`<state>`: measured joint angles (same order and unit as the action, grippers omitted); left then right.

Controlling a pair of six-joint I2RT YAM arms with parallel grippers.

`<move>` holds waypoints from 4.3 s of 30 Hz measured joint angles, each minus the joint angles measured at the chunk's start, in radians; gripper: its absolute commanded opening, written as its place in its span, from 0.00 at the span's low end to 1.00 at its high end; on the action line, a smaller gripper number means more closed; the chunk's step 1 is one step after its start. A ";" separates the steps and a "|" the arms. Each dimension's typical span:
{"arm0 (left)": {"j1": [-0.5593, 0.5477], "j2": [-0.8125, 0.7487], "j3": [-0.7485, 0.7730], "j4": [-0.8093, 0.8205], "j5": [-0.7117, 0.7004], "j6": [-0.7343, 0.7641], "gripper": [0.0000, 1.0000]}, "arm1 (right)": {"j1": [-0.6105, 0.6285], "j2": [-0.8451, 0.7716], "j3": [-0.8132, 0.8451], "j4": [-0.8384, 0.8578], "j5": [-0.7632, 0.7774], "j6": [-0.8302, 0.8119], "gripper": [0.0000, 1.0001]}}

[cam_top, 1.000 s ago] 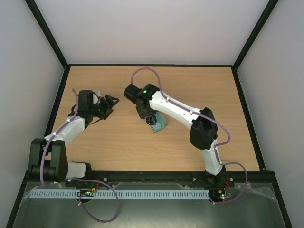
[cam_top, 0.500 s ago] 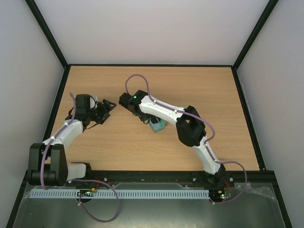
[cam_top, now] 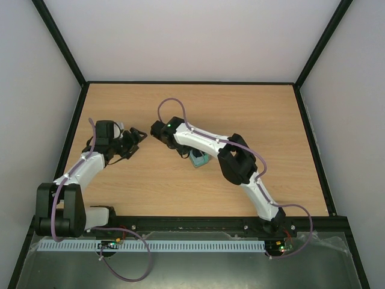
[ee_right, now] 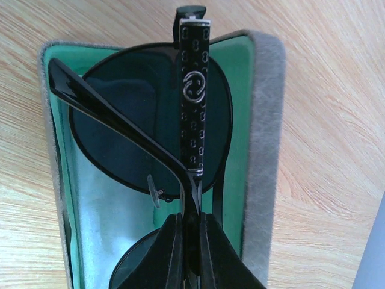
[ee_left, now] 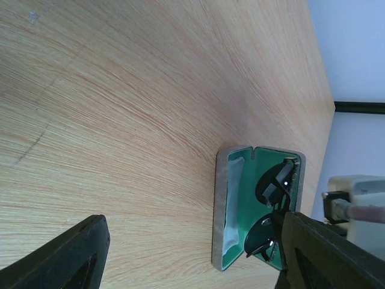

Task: Organize the sunglasses
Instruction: Place the sunglasses in the sunglasses case.

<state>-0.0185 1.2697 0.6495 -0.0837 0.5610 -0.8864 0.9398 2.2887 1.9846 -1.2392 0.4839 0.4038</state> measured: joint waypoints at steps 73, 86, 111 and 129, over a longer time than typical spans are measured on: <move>0.000 0.000 0.008 -0.040 -0.023 0.026 0.80 | 0.009 0.041 -0.127 0.120 -0.015 -0.040 0.02; 0.000 0.000 0.008 -0.039 -0.023 0.026 0.80 | 0.009 0.042 -0.097 0.128 -0.021 -0.037 0.02; 0.000 0.000 0.004 -0.023 -0.023 0.025 0.80 | 0.011 0.042 -0.125 0.111 -0.006 -0.013 0.05; 0.000 0.000 0.004 -0.022 -0.026 0.024 0.80 | 0.011 -0.024 -0.060 0.084 -0.005 0.003 0.40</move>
<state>-0.0181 1.2694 0.6533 -0.1055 0.5350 -0.8619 0.9504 2.2642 1.9244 -1.1553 0.4789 0.4072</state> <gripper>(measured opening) 0.803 0.367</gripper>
